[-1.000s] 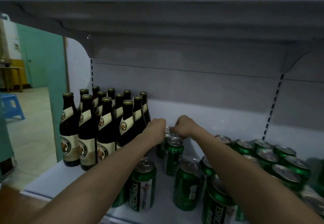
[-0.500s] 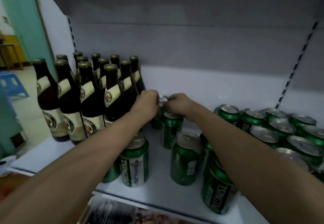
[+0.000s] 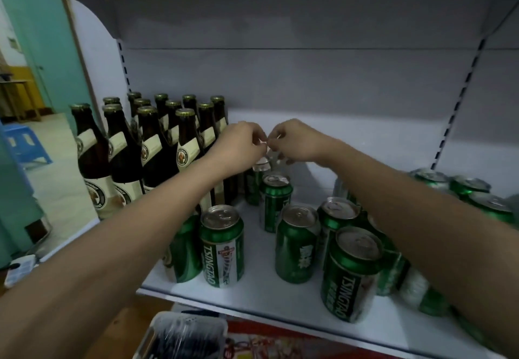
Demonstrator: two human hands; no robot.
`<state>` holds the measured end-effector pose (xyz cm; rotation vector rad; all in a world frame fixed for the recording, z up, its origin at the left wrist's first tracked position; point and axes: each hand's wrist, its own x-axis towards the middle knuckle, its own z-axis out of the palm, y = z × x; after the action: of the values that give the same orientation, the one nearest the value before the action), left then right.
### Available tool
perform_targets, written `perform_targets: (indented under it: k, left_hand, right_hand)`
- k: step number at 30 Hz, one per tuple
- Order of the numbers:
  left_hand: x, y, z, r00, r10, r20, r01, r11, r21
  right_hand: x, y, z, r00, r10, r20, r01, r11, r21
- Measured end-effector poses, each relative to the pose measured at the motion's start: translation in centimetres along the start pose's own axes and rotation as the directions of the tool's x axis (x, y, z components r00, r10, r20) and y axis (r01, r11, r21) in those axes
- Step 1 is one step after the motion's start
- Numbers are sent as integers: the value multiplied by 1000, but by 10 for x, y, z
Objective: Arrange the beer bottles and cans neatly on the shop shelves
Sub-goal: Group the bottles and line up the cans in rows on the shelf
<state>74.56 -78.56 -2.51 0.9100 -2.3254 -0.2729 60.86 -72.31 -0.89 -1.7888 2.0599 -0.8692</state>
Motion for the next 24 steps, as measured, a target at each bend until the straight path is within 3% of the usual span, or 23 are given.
perform_targets:
  k: [3,7,11,15,24]
  left_hand:
    - [-24,11,-15,998,18,57,-3,967,-256]
    - [-54,17,-12,974,31,224,65,911,-407]
    - [-68,20,-7,906,122,405,-4,960,-280]
    - [-76,23,-2,850,95,519,8,981,-192]
    - [-83,23,12,851,141,506,-49,980,-192]
  right_hand:
    - [-39,-3,-23,988,-90,129,84,995,53]
    - [-85,10,-39,969,-158,192,165,986,-24]
    - [-104,22,-38,956,-115,271,174,964,-204]
    - [-115,24,-27,942,-38,333,164,918,-360]
    - [-122,27,-10,961,-89,262,186,909,-374]
